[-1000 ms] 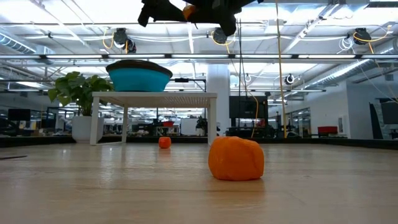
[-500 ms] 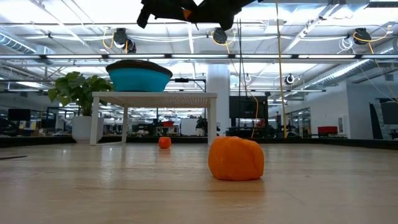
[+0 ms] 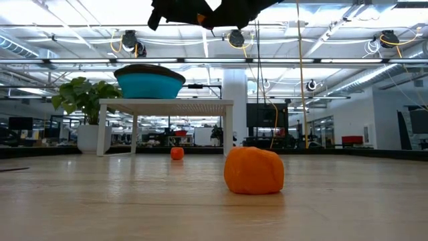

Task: Pick & Place Fruit
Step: Put the bottom right peach into the blue strainer bowl on the shelf on the shelf

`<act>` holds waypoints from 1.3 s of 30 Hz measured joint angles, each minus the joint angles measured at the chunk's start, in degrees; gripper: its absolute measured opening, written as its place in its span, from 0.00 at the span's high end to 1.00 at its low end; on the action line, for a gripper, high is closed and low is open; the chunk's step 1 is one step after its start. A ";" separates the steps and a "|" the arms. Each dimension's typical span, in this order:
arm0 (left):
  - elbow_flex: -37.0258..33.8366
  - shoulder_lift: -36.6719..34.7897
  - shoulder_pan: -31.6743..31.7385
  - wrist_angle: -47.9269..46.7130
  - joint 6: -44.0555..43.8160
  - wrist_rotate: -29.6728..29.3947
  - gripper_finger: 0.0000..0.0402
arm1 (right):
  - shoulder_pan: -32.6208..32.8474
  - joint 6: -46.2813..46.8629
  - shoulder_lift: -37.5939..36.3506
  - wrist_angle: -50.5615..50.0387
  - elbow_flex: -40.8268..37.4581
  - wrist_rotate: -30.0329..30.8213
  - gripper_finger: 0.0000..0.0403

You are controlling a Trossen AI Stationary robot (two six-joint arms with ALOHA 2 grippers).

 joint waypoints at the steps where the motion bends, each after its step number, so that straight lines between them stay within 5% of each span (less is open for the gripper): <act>1: 0.00 0.00 0.04 -0.28 0.50 -0.03 0.75 | 0.00 0.43 0.00 -0.10 0.00 0.00 0.77; 16: 0.00 -1.57 1.67 -2.70 6.44 -3.47 0.75 | 1.35 11.90 0.02 -7.92 -0.11 3.51 0.53; 29: 0.04 -7.79 10.66 -6.28 13.97 -7.97 0.75 | 2.69 32.80 0.02 -26.69 -0.11 3.68 0.57; 39: -0.02 -10.09 20.86 -14.37 9.86 -8.48 0.75 | 2.67 36.50 0.02 -29.46 -0.11 -0.79 0.60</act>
